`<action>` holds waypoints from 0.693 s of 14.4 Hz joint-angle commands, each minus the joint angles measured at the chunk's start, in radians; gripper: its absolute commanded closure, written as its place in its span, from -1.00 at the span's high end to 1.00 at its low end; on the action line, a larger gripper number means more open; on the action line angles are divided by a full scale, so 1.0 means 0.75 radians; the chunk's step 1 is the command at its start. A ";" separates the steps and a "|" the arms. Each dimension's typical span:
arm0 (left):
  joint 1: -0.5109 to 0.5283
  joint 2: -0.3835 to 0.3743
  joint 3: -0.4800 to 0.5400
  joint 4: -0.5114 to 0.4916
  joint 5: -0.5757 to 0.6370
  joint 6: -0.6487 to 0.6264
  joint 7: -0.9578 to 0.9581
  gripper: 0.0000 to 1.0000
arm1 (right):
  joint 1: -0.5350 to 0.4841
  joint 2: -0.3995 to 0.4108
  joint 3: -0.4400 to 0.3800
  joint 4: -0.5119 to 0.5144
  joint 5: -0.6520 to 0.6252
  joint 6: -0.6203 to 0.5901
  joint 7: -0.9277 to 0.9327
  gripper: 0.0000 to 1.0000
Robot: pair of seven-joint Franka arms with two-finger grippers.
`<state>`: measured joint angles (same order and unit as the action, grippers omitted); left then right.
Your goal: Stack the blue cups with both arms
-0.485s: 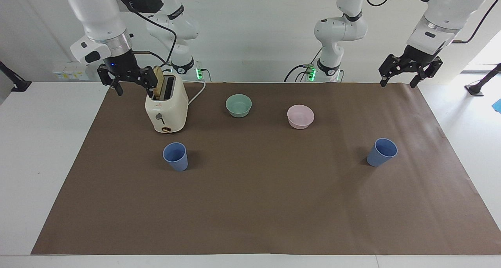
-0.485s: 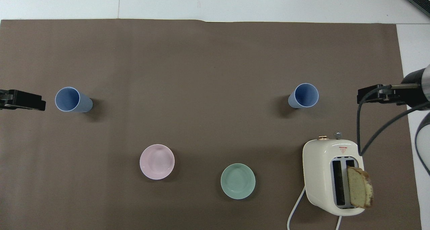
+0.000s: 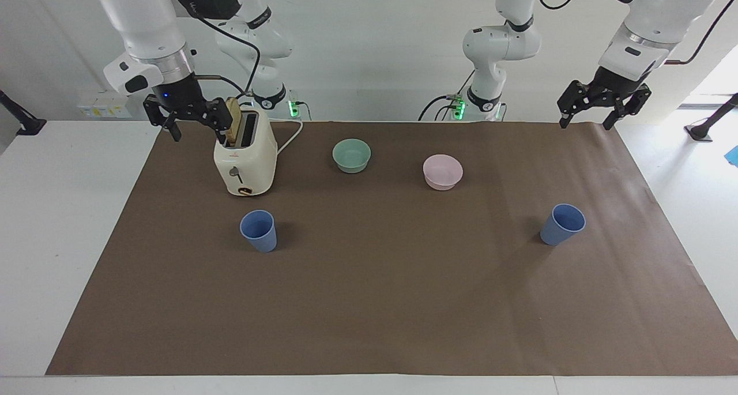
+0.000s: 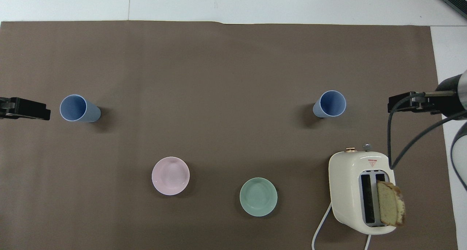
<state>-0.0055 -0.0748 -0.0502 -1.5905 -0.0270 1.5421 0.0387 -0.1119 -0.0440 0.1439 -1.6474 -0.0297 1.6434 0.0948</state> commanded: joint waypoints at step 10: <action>0.130 0.022 0.006 -0.237 -0.019 0.304 -0.011 1.00 | -0.019 -0.003 0.009 0.004 0.017 -0.005 -0.002 1.00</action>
<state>0.0590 -0.0607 -0.0409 -1.6921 -0.0271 1.6834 0.0351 -0.1119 -0.0440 0.1439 -1.6474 -0.0297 1.6434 0.0948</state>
